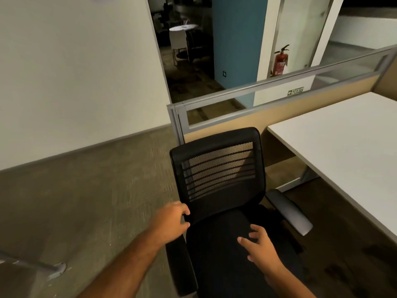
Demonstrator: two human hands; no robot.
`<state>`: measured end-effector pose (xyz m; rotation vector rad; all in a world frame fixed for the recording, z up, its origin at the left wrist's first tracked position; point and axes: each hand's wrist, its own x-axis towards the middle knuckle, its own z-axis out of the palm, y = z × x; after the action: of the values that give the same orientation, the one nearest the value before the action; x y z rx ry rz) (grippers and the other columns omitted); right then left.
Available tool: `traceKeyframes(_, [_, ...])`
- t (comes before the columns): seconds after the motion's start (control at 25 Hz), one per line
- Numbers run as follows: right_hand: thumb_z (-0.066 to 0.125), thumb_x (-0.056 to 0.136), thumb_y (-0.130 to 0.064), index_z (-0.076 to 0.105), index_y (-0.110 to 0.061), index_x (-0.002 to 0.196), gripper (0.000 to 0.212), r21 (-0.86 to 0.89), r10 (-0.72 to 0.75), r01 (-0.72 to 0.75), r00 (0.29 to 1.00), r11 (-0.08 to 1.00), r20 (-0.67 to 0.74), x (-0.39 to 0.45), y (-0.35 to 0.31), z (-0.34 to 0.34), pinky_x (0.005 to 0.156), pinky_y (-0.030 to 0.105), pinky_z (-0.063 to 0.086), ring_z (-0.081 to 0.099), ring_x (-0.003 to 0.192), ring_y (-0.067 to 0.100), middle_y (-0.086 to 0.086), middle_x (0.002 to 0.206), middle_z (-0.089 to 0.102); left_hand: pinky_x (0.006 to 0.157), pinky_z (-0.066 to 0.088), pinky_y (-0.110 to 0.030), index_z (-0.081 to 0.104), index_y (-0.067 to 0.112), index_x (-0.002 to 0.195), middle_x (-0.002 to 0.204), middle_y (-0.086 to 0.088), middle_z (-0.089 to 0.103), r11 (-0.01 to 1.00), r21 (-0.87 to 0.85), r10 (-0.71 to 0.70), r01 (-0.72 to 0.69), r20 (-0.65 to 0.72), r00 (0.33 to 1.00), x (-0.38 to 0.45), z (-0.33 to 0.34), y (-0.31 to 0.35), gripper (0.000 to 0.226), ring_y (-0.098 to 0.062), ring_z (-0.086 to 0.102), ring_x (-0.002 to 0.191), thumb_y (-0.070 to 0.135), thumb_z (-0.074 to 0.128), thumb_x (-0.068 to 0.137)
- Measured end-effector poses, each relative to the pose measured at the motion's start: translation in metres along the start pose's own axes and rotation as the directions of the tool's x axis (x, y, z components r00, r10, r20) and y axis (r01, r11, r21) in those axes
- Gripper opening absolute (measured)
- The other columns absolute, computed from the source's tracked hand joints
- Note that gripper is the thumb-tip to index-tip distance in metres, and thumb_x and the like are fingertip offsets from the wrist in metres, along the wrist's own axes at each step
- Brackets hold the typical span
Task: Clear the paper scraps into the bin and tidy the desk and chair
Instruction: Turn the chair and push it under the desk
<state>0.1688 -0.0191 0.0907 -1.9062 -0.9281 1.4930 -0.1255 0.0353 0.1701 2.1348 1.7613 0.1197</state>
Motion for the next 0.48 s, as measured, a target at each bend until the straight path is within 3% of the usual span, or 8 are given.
traceKeyframes(0.2, [0.082, 0.089, -0.031, 0.038, -0.032, 0.155, 0.079, 0.142, 0.041, -0.040, 0.999, 0.989, -0.004, 0.034, -0.032, 0.019, 0.070, 0.033, 0.054, 0.058, 0.107, 0.015, -0.003, 0.136, 0.049, 0.096, 0.052, -0.036, 0.069, 0.027, 0.123, 0.125, 0.008, 0.063, 0.974, 0.190, 0.135, -0.125, -0.041, 0.990, 0.075, -0.057, -0.002, 0.034, -0.014, 0.057, 0.117, 0.035, 0.075, 0.090])
traceKeyframes(0.48, [0.081, 0.090, -0.031, 0.040, -0.030, 0.154, 0.076, 0.128, -0.110, 0.118, 0.992, 0.985, -0.066, 0.059, -0.086, 0.052, 0.090, 0.034, 0.055, 0.060, 0.115, 0.015, -0.002, 0.142, 0.048, 0.098, 0.053, -0.043, 0.069, 0.029, 0.120, 0.127, 0.009, 0.060, 0.823, 0.409, 0.435, -0.394, -0.009, 0.900, 0.207, -0.119, 0.010, 0.031, -0.015, 0.054, 0.120, 0.021, 0.070, 0.091])
